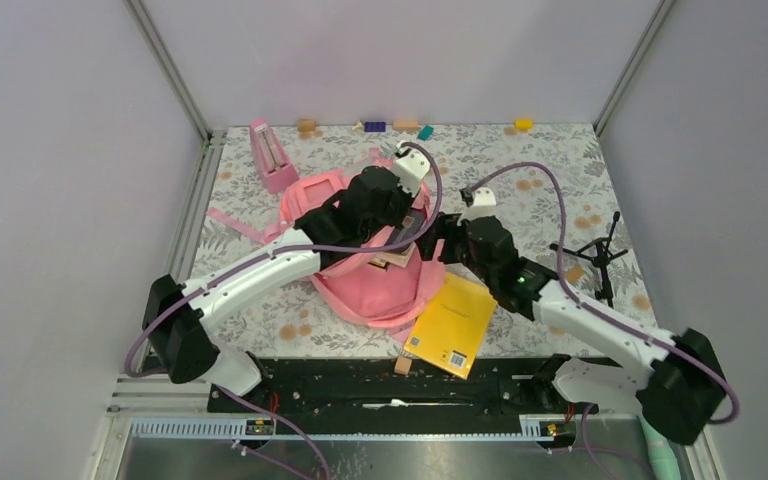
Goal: Pack the student bag
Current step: Place the book in the student bag.
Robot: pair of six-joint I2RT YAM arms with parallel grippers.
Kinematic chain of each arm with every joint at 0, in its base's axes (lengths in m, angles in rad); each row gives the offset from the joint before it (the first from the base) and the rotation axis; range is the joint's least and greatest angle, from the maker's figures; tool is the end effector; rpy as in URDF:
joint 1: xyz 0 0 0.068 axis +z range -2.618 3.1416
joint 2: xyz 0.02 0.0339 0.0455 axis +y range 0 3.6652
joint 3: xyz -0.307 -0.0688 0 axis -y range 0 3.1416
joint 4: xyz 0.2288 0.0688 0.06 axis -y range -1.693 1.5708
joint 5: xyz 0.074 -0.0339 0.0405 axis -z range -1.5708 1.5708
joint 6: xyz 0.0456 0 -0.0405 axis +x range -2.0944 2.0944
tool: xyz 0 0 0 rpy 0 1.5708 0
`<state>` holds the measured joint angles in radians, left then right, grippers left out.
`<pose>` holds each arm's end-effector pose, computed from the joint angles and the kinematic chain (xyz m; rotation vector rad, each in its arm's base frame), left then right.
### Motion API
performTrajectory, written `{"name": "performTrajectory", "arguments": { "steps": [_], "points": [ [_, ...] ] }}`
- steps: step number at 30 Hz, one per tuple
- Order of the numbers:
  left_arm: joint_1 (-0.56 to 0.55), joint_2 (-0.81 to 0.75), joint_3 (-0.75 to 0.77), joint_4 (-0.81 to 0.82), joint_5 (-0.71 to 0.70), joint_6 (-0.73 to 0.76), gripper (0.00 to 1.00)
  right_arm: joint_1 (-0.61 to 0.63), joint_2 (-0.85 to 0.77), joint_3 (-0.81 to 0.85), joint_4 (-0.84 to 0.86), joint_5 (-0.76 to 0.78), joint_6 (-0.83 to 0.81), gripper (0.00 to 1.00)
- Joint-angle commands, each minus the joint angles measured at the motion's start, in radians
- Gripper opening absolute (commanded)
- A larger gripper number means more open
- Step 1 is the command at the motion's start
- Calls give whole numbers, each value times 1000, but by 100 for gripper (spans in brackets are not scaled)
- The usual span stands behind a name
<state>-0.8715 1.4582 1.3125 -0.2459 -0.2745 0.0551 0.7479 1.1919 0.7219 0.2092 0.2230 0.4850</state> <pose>0.2216 -0.2443 0.3997 0.7097 1.8234 -0.2704 0.1917 0.1640 0.3181 -0.0856 1.8745 0.6594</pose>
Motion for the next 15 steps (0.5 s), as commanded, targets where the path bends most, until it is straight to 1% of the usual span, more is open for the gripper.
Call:
{"name": "performTrajectory", "arguments": {
  "steps": [1, 2, 5, 8, 9, 10, 13, 14, 15],
  "points": [
    [44, 58, 74, 166, -31, 1, 0, -8, -178, -3, -311, -59, -37, 80],
    [50, 69, 75, 177, -36, 5, 0, -13, -217, -16, -390, -73, -3, 81],
    [53, 87, 80, 185, -32, -2, 0, -30, -350, -83, -546, -112, 89, 81],
    [53, 65, 51, 201, 12, -27, 1, -34, -496, -165, -685, -118, 211, 84],
    [53, 53, 40, 206, 24, -37, 8, -35, -540, -194, -722, -131, 253, 85],
    [53, 42, 30, 209, 35, -46, 20, -37, -582, -221, -752, -148, 292, 85],
    [44, -1, -4, 205, 70, -52, 65, -37, -686, -290, -828, -206, 371, 85],
    [36, -19, -16, 206, 70, -52, 75, -38, -710, -305, -852, -218, 391, 85],
    [22, -35, -30, 204, 62, -52, 82, -38, -735, -318, -871, -234, 404, 85]
  ]
}}
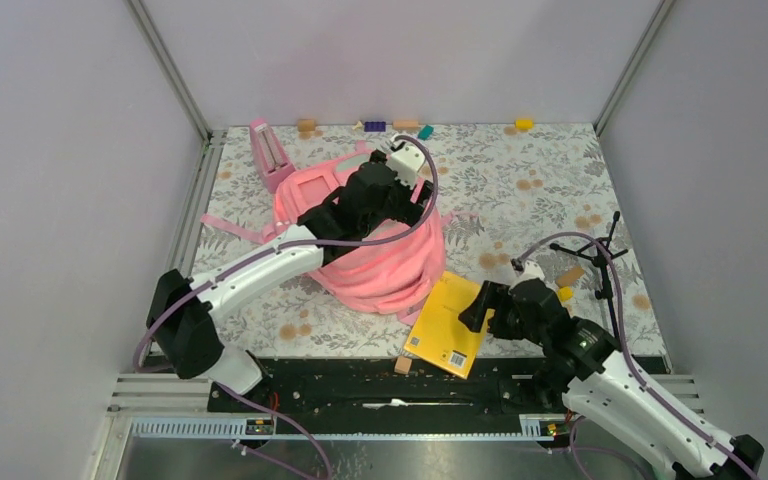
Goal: Pack the student bag
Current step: Place the book in the student bag, then pick up the book from the center of the board.
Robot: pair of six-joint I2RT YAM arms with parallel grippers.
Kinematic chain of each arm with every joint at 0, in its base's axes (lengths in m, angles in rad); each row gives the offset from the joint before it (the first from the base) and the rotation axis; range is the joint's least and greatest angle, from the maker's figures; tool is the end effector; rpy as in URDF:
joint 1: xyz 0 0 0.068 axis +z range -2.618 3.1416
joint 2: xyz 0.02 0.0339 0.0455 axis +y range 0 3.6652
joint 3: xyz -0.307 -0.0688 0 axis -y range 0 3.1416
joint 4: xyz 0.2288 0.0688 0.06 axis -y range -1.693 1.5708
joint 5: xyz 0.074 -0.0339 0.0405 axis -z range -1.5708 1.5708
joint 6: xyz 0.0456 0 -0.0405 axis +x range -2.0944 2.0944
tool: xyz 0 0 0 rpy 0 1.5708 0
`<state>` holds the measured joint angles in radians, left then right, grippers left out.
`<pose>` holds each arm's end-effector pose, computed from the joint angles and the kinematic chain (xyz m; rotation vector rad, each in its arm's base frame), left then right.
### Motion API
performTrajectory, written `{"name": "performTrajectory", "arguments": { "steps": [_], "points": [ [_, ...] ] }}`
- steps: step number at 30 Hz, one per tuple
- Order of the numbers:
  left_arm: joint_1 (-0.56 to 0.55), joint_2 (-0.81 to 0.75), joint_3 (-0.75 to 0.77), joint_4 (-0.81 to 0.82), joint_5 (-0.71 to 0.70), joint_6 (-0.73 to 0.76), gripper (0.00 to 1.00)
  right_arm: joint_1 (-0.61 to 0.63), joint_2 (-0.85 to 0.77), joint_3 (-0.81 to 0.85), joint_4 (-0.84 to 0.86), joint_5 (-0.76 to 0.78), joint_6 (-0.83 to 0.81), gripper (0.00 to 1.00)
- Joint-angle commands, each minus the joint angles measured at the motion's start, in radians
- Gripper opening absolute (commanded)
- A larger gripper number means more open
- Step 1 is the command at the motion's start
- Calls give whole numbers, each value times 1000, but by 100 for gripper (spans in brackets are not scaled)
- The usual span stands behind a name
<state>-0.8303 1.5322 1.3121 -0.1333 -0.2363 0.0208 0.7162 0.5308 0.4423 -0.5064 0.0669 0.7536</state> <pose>0.2478 -0.2552 0.3879 0.6480 1.8146 -0.3175 0.0679 0.0551 0.2415 0.0827 2.2666 0.7507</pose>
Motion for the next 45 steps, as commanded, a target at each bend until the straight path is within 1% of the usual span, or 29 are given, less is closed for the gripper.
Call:
{"name": "performTrajectory", "arguments": {
  "steps": [1, 2, 4, 6, 9, 12, 16, 22, 27, 34, 38, 41, 45],
  "points": [
    [-36, -126, -40, 82, 9, -14, 87, -6, -97, -54, -169, -96, 142, 85],
    [-52, -143, -49, 69, -2, -13, 89, -5, -115, -61, -188, -100, 152, 84],
    [-87, -183, -74, 38, -6, -25, 90, -6, -145, -78, -213, -120, 174, 84],
    [-127, -224, -118, 16, -18, -84, 91, -6, -161, -99, -218, -156, 202, 83],
    [-189, -282, -214, 7, -20, -213, 91, -5, -158, -144, -221, -211, 264, 82],
    [-232, -315, -310, 7, -2, -360, 90, -6, -144, -172, -226, -242, 284, 82],
    [-302, -323, -427, 44, 2, -520, 89, -5, -131, -162, -231, -222, 278, 83],
    [-346, -273, -553, 140, 47, -695, 87, -3, -88, -249, -97, -271, 362, 83],
    [-368, -223, -595, 204, 74, -755, 88, 0, -87, -293, -17, -276, 393, 82],
    [-368, -151, -601, 212, 103, -772, 88, 14, 28, -321, 173, -285, 415, 82],
    [-370, -117, -632, 240, 139, -796, 81, 18, 46, -306, 197, -260, 411, 82],
    [-375, -96, -671, 273, 149, -828, 77, 18, 17, -304, 200, -249, 426, 80],
    [-381, -70, -711, 329, 171, -866, 75, 19, -49, -320, 208, -234, 468, 75]
  ]
}}
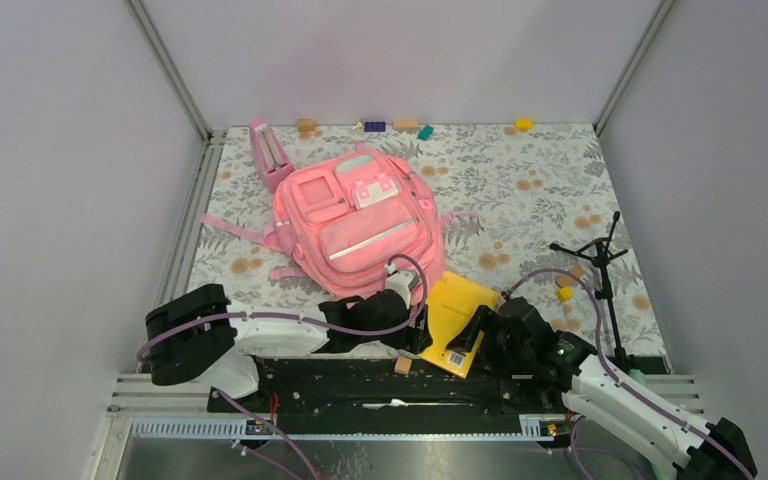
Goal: Pack the student bag
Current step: Pick up the book from the center of the board.
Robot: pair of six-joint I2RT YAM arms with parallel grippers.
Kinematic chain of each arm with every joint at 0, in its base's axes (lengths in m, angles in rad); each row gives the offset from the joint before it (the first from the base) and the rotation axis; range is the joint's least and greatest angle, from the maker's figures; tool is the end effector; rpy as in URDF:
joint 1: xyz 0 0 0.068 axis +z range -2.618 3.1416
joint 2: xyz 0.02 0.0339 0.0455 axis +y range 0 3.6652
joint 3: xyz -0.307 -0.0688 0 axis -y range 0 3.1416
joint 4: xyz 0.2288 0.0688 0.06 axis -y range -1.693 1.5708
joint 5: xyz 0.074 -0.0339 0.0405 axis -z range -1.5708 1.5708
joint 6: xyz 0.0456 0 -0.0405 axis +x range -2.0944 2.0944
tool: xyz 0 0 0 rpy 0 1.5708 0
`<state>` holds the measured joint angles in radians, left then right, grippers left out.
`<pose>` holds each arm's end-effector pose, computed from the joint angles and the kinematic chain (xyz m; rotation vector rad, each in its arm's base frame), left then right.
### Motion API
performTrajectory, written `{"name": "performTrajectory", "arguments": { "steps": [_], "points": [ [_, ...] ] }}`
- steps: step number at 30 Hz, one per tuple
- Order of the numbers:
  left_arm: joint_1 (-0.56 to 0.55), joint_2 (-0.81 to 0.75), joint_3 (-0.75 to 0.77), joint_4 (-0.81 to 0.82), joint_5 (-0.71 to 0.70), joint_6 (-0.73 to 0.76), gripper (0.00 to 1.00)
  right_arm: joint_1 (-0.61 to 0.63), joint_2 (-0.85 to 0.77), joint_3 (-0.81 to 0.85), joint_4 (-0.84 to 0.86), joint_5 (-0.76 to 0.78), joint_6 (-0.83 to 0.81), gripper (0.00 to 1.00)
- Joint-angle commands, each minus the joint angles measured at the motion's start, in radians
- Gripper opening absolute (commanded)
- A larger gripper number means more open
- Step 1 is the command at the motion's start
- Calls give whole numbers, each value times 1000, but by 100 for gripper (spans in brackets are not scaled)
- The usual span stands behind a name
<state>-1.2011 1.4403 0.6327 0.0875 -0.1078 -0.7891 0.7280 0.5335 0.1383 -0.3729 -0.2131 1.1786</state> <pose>0.1026 -0.2512 0.2153 0.4438 2.4172 -0.8614 0.0497 0.0572 0.1545 0.4724 2.5970 1.0757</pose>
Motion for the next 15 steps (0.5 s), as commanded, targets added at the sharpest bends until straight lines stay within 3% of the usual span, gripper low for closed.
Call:
{"name": "performTrajectory", "arguments": {
  "steps": [1, 10, 15],
  "points": [
    [-13, 26, -36, 120, 50, -63, 73, 8, -68, -18, 76, 51, 54, 74],
    [-35, 55, -39, 200, 100, -102, 48, 8, -180, 14, 89, 93, 59, 63],
    [-38, 33, -64, 245, 99, -98, 47, 7, -183, 3, 162, 99, 51, 55]
  ]
}}
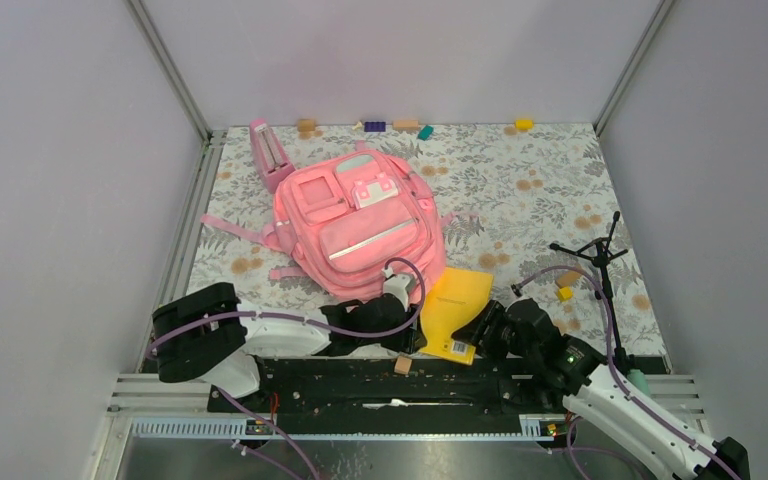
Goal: Pack the student bag
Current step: Pick up the book from the center of the board.
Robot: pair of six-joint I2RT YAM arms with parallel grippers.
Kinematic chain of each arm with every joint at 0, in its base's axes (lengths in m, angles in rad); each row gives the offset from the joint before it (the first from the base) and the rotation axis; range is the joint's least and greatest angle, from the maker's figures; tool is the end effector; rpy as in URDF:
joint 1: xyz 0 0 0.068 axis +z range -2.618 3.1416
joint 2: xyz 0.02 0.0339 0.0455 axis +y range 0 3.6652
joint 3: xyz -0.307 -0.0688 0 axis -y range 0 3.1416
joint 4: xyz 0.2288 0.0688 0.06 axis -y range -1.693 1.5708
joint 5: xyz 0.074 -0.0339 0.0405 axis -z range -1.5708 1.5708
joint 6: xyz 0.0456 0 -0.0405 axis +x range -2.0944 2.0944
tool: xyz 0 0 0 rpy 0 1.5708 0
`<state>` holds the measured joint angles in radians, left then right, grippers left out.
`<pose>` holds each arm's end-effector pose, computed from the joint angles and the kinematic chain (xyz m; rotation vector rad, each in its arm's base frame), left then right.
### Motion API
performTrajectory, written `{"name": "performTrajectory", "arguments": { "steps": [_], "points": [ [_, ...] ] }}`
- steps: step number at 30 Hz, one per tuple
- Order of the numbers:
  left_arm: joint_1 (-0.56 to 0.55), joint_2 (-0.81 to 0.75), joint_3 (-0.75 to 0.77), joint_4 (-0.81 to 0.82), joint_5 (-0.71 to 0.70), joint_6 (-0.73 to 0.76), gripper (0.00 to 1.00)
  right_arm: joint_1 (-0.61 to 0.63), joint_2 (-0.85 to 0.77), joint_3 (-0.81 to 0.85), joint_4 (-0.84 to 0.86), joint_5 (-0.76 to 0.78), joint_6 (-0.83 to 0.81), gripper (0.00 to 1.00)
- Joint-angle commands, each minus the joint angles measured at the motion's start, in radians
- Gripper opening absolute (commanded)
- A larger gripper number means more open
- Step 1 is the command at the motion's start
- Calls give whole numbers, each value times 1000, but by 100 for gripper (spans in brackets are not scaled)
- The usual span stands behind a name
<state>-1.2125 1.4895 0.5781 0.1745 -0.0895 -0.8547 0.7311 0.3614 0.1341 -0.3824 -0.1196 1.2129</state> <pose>0.0989 -0.2525 0.1952 0.3956 2.4660 -0.8930 0.0463 0.0488 0.1606 0.5109 2.4003 1.1390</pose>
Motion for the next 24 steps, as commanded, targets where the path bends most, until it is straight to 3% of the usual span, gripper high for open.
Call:
{"name": "performTrajectory", "arguments": {
  "steps": [1, 12, 19, 22, 24],
  "points": [
    [-27, -20, -14, 164, 80, -29, 47, 4, -8, 7, 187, 6, 10, 54],
    [-27, -59, -3, 187, 85, 56, 47, 5, 73, 9, 364, -27, -41, 44],
    [-27, -100, 14, 143, 59, 100, 50, 4, 41, 71, 290, 21, -116, 13],
    [-27, -147, 30, 95, 29, 141, 62, 4, 7, 90, 254, 60, -137, 1],
    [-27, -188, 42, 64, 10, 177, 69, 4, -10, 111, 214, 92, -154, 0]
  ]
}}
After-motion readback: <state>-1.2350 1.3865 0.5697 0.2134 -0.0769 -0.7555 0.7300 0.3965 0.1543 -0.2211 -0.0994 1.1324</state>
